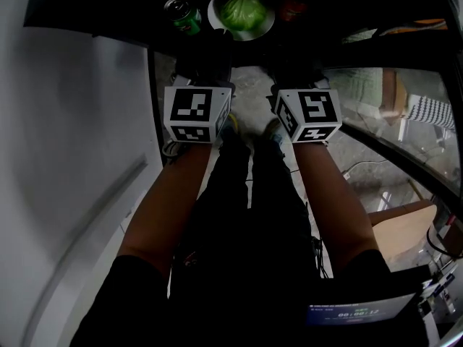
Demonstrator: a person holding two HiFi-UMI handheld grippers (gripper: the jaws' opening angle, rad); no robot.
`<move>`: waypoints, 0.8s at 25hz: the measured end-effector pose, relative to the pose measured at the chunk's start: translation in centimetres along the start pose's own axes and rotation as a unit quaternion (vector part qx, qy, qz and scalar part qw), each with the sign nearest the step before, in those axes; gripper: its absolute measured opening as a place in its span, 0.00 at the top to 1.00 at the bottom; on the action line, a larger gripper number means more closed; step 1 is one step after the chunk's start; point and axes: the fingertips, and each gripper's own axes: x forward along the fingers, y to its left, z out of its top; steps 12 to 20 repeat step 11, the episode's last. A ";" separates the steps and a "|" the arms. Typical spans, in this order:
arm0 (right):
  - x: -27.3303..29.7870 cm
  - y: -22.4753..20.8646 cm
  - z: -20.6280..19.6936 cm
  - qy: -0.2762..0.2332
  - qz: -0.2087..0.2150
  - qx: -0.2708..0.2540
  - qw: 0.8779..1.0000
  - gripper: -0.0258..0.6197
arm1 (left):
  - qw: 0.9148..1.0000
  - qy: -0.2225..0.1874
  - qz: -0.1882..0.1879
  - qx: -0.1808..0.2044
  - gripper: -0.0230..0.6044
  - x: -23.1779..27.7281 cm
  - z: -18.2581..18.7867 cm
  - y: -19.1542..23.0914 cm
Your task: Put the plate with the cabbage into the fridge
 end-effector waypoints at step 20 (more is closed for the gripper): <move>-2.7 0.1 2.7 -0.014 -0.002 0.005 1.000 0.83 | 1.000 -0.005 -0.013 0.014 0.91 -1.9 3.0 -1.8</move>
